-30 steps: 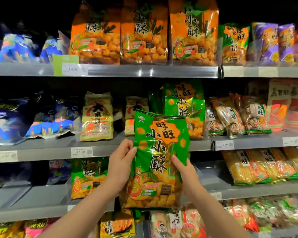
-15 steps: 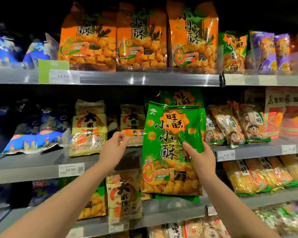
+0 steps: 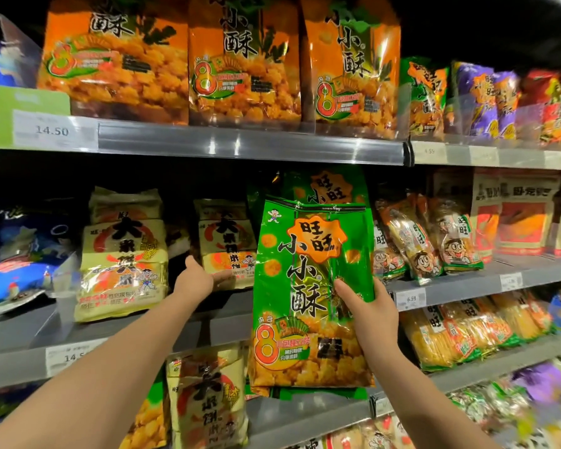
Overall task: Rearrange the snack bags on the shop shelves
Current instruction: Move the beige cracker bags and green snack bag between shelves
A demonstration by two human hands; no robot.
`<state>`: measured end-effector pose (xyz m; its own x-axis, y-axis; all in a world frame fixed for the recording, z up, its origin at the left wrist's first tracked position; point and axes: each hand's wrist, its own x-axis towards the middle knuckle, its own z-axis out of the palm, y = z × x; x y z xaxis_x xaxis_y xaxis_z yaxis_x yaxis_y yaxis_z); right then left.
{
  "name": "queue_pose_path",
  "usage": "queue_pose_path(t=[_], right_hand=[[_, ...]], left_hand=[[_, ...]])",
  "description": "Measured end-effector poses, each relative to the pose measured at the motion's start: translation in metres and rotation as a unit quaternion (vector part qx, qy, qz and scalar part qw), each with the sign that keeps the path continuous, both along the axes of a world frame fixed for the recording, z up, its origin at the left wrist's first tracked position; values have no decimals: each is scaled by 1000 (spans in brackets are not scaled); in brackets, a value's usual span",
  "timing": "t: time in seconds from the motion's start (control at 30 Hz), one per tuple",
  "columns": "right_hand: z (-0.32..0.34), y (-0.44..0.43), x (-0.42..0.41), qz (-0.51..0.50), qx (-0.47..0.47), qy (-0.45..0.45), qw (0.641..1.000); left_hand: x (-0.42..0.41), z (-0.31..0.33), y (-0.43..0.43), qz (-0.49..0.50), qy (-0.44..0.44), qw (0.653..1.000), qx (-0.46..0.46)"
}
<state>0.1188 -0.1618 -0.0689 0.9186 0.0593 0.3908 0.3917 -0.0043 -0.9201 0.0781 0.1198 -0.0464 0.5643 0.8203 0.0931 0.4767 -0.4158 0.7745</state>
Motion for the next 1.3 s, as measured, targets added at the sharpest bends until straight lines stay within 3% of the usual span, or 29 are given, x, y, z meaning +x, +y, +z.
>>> queue_pose_path(t=[0.2,0.37,0.67,0.87,0.97,1.13,1.3], right_hand=[[-3,1,-2,-3,6,5,1000],[-5,0,-4,-12,-1,13,1000],[-5,-1,-12,-9,4,11,1000],[-3,-3,-21,-17,-7,-2,1000],[-4,-4,-24,-23,-12,3,1000],[-2,3,-31,-24,-15,11,1000],[3,11,-34,-19,-5,12,1000]], left_hand=[[11,9,-6,-28,53,996,-62],[15,4,-12,-45,-6,994,-96],[-12,-3,-27,-85,-160,983,14],[-39,-3,-33,-76,-199,970,116],[-62,7,-31,-79,-228,963,122],[-106,11,-5,-30,-233,948,215],[-144,-5,28,62,-220,952,205]])
